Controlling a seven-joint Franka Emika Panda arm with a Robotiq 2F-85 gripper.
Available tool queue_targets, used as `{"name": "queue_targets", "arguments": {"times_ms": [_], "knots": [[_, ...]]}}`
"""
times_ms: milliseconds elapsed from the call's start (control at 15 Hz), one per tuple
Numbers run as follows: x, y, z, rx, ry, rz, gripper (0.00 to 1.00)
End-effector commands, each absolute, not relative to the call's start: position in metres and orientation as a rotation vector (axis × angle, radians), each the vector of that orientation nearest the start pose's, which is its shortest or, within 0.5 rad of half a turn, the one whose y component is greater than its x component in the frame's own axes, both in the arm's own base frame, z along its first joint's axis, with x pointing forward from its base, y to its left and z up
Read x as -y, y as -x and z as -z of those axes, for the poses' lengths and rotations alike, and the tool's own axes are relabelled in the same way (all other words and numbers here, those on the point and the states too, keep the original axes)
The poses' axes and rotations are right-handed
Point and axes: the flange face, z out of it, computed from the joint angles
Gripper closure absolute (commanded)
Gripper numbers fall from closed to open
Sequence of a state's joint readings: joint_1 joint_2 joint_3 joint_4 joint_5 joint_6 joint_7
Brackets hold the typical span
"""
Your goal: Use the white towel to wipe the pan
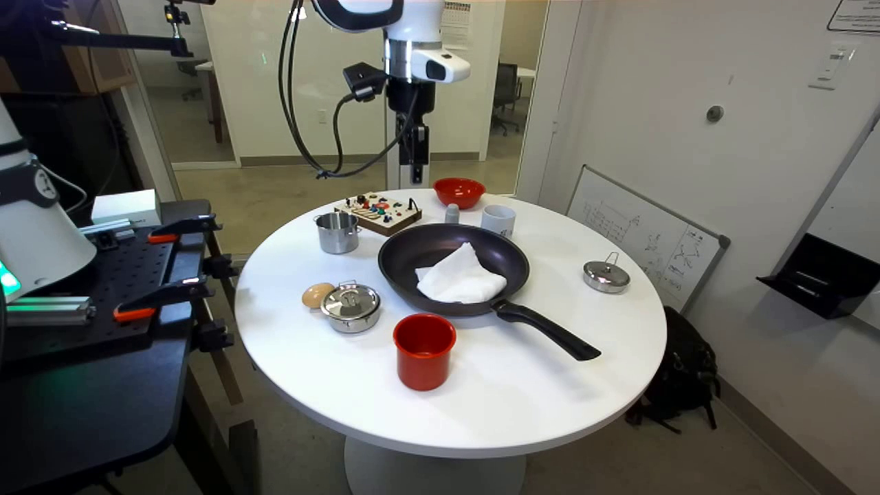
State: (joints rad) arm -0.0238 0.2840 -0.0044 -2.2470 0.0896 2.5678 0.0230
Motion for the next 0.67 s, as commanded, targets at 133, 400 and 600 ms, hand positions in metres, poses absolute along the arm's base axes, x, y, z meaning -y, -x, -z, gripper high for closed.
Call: {"name": "queue_targets", "arguments": {"times_ms": [133, 400, 600], "knots": [[0.019, -0.557, -0.219, -0.199, 3.090, 0.039, 0.00], [0.017, -0.562, -0.212, -0.189, 3.109, 0.052, 0.00], [0.017, -0.583, -0.195, -0.167, 3.124, 0.002, 0.00]]}}
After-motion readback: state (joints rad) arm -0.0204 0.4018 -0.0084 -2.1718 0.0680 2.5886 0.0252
